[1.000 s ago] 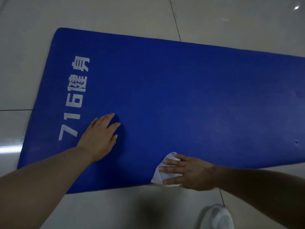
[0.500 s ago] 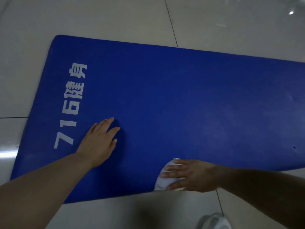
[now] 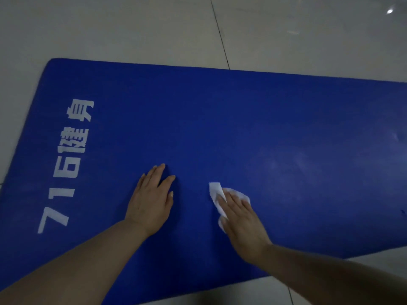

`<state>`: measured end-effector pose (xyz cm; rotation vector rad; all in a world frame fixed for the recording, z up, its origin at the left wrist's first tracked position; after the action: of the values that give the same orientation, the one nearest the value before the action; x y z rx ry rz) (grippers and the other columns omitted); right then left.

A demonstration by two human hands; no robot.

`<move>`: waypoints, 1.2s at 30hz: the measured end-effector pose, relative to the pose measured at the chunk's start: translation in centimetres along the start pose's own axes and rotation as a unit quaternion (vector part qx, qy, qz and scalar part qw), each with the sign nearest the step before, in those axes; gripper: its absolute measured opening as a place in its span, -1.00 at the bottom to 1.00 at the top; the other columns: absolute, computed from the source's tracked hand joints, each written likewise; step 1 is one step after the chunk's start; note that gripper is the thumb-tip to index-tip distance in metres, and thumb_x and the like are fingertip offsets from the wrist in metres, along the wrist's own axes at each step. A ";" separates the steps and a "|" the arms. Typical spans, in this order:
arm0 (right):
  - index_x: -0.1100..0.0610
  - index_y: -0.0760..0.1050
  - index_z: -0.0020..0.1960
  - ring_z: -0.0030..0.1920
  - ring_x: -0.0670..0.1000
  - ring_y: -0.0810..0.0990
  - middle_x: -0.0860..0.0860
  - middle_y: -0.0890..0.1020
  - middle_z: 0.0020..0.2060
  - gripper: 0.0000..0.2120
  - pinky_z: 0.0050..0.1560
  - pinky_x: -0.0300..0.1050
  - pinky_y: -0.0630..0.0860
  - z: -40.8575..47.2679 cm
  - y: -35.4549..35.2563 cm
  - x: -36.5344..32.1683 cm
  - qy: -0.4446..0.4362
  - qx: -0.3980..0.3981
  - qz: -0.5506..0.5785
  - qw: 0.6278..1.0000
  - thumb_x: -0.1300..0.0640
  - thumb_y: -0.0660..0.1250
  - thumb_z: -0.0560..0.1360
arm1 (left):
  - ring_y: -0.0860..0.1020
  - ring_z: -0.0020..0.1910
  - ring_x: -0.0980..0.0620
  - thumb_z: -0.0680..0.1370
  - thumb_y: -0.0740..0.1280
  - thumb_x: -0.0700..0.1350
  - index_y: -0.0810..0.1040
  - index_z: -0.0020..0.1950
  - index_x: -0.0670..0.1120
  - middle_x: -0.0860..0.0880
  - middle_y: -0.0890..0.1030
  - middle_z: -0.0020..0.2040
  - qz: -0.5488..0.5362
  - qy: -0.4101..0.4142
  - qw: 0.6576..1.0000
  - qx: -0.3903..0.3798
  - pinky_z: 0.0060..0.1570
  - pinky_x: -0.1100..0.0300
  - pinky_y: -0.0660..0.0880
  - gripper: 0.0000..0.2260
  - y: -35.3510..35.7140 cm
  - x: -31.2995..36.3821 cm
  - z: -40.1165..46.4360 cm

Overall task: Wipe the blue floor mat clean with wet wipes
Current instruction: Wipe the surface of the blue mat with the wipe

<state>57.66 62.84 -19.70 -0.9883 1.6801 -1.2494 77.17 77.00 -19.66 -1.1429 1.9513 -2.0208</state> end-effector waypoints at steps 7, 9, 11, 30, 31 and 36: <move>0.17 0.26 0.47 0.48 -0.01 0.15 0.06 0.29 0.47 -0.45 0.38 -0.01 0.07 7.4 1.1 0.6 0.107 0.047 0.040 0.992 -0.02 -0.27 0.66 | -0.20 0.53 0.07 0.66 0.09 -0.07 0.11 0.56 -0.04 -0.03 -0.13 0.58 -0.013 -0.005 0.999 0.040 0.43 0.19 -0.29 -0.54 0.2 2.9 7.6; 0.15 0.18 0.51 0.49 -0.06 0.03 0.05 0.22 0.50 -0.40 0.43 -0.07 -0.07 9.3 0.6 1.9 0.134 0.054 0.061 0.988 -0.07 -0.34 0.64 | -0.22 0.54 0.05 0.67 0.06 -0.06 0.03 0.57 -0.01 -0.01 -0.18 0.58 -0.009 -0.020 0.999 0.044 0.44 0.19 -0.28 -0.52 -0.3 3.2 10.7; 0.10 0.03 0.54 0.49 -0.12 -0.11 0.02 0.11 0.53 -0.33 0.45 -0.16 -0.25 11.1 0.2 2.8 0.145 0.064 0.076 0.984 -0.13 -0.47 0.58 | -0.23 0.54 0.04 0.67 0.04 -0.05 -0.02 0.58 0.00 -0.02 -0.21 0.58 -0.008 -0.032 0.998 0.050 0.46 0.17 -0.25 -0.51 -0.8 3.5 14.0; 0.06 -0.11 0.57 0.54 0.00 -0.16 -0.01 -0.11 0.56 -0.50 0.51 0.03 -0.19 38.6 -7.8 4.8 0.037 0.066 0.091 0.993 0.03 -0.11 0.66 | 0.26 0.46 -0.10 0.55 0.01 -0.02 0.41 0.41 -0.18 -0.17 0.33 0.46 0.038 -0.108 0.985 0.129 0.43 0.05 0.07 -0.51 1.3 1.4 23.0; 0.07 -0.11 0.56 0.54 0.02 -0.14 0.00 -0.08 0.56 -0.50 0.51 0.06 -0.13 39.4 -7.4 5.0 0.013 0.048 0.061 0.997 0.03 -0.10 0.66 | 0.26 0.46 -0.11 0.55 0.02 -0.03 0.41 0.40 -0.19 -0.18 0.34 0.46 0.037 -0.110 0.984 0.137 0.41 0.04 0.08 -0.51 1.3 1.4 23.1; 0.11 -0.24 0.56 0.53 0.02 -0.14 0.01 -0.11 0.55 -0.43 0.51 0.01 -0.08 39.7 -7.6 9.5 -0.035 0.030 -0.066 0.997 0.07 -0.03 0.66 | 0.19 0.48 -0.10 0.52 0.05 -0.01 0.40 0.41 -0.17 -0.17 0.31 0.48 0.060 -0.143 0.977 0.143 0.43 0.01 0.02 -0.50 1.3 1.3 23.2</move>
<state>91.58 39.00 -21.24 -1.1095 1.5362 -1.3279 88.96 57.13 -22.79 -1.1399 1.4996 -1.8771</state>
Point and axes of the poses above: each hand's wrist, its own z-axis towards the middle knuckle, its own y-axis out of the palm, x = y × z, the point moved 2 cm from there along z, towards the middle knuckle
